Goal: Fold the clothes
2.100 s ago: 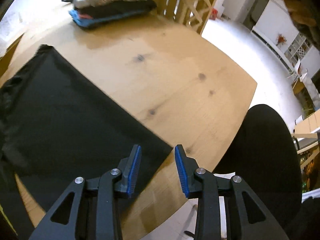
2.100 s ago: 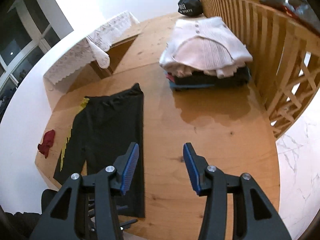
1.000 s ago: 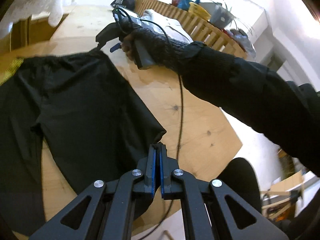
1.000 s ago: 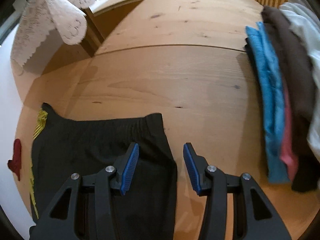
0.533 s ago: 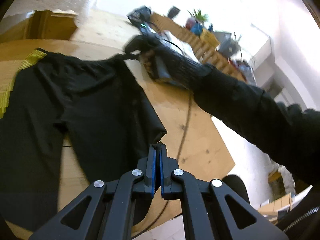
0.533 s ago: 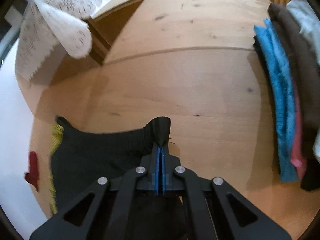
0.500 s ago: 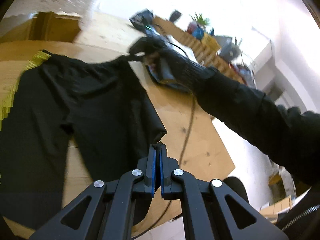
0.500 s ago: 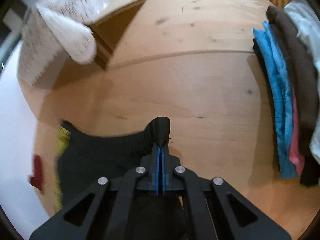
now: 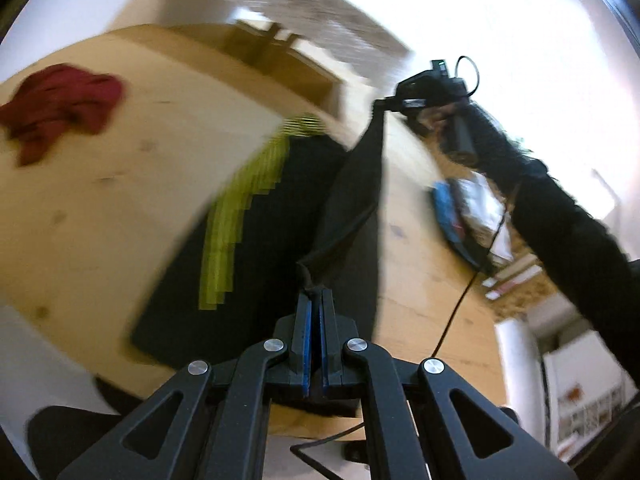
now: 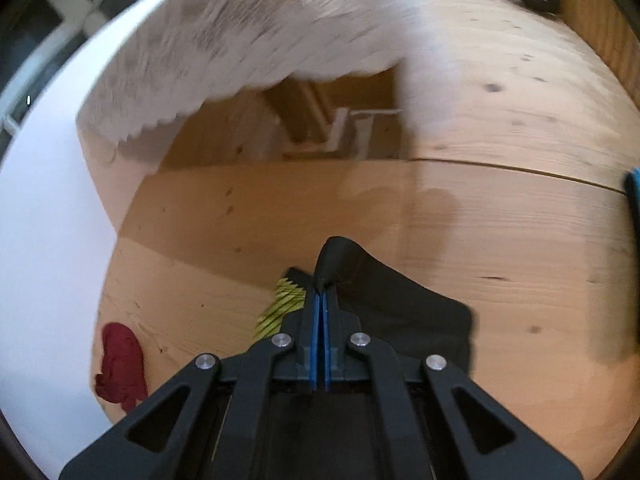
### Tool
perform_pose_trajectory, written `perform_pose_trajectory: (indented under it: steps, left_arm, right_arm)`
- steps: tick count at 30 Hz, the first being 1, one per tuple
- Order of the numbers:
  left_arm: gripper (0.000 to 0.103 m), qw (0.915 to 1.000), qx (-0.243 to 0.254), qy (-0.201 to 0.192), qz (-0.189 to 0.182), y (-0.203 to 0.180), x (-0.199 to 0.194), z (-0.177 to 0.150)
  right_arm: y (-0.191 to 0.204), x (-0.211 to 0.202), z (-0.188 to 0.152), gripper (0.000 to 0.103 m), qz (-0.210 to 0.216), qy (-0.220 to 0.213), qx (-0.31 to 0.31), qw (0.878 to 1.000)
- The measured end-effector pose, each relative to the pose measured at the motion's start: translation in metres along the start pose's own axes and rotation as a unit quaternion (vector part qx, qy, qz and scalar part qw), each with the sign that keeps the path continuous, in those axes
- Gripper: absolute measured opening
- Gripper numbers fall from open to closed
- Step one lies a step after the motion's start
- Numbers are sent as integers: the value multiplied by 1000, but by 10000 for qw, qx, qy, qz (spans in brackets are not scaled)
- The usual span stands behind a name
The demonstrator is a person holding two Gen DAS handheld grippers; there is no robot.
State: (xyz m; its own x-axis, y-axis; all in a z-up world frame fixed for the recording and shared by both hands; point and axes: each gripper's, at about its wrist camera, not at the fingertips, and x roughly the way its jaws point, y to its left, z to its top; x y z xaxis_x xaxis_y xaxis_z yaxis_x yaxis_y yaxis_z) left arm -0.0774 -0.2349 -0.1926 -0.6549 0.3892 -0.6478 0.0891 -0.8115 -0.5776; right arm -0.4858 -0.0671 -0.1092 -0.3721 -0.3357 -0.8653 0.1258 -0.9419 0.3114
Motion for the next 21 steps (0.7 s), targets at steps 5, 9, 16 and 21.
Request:
perform_pose_trajectory:
  steps: [5, 9, 16, 21]
  left_arm:
    - [2, 9991, -332, -30, 268, 31, 2, 0]
    - [2, 9978, -530, 41, 394, 48, 6, -1]
    - [7, 9931, -693, 32, 947, 52, -5, -3]
    - [7, 9918, -199, -214, 1247, 34, -24, 10]
  right_arm:
    - [41, 51, -6, 1, -261, 208, -356, 9988]
    - [53, 71, -5, 2, -311, 309, -432, 9981]
    - [82, 58, -3, 35, 305, 345, -695, 9965]
    - [61, -4, -42, 38, 784, -13, -880, 9930]
